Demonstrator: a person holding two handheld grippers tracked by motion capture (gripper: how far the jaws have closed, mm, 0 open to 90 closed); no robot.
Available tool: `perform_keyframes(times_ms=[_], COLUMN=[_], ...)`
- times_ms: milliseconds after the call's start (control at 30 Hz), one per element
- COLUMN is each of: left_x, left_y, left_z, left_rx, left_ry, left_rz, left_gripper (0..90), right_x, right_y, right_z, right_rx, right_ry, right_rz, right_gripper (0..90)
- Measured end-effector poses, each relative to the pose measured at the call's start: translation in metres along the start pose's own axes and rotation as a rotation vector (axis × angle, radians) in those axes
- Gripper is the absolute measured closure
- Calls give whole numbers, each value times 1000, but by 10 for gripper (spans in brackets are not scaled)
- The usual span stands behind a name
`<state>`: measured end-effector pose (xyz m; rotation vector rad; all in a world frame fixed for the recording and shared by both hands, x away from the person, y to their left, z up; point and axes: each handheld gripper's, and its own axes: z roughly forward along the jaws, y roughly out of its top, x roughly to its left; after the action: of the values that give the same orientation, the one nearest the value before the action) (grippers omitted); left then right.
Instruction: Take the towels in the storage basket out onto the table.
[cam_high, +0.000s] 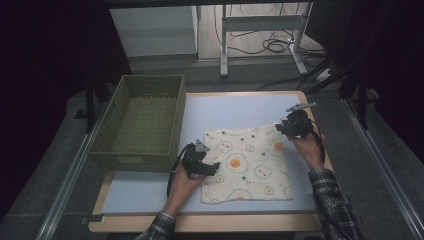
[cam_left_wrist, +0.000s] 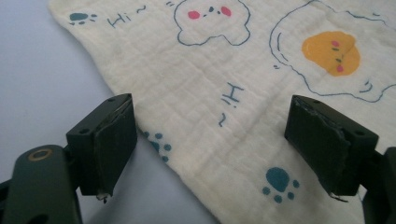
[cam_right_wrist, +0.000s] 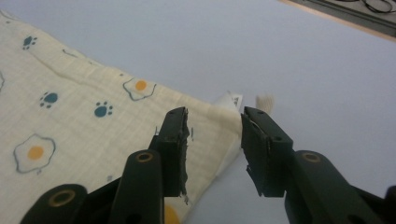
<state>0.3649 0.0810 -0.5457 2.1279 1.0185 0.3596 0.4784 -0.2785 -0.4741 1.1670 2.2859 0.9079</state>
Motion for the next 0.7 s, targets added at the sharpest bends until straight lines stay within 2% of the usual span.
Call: perform_keyframes(times_ms=[167, 267, 367, 500, 567, 700], left_x=[0, 0, 5, 17, 21, 29], left_y=[1, 6, 15, 30, 40, 58], left_z=[1, 2, 5, 10, 13, 20], left_rx=[16, 33, 42, 34, 32, 39], left_ry=[-18, -13, 5, 35, 46, 98], left_rz=[16, 19, 10, -2, -12, -6], left_gripper=[103, 88, 98, 133, 147, 207], right_x=[-4, -5, -5, -6, -6, -7], right_y=[-11, -17, -20, -21, -21, -19], right_z=[-3, -4, -3, -1, 1, 5], right_rx=[3, 2, 10, 4, -4, -7], right_ry=[33, 53, 56, 71, 63, 67], right_rz=[32, 46, 41, 56, 63, 70], right_gripper=[543, 524, 510, 430, 390, 354])
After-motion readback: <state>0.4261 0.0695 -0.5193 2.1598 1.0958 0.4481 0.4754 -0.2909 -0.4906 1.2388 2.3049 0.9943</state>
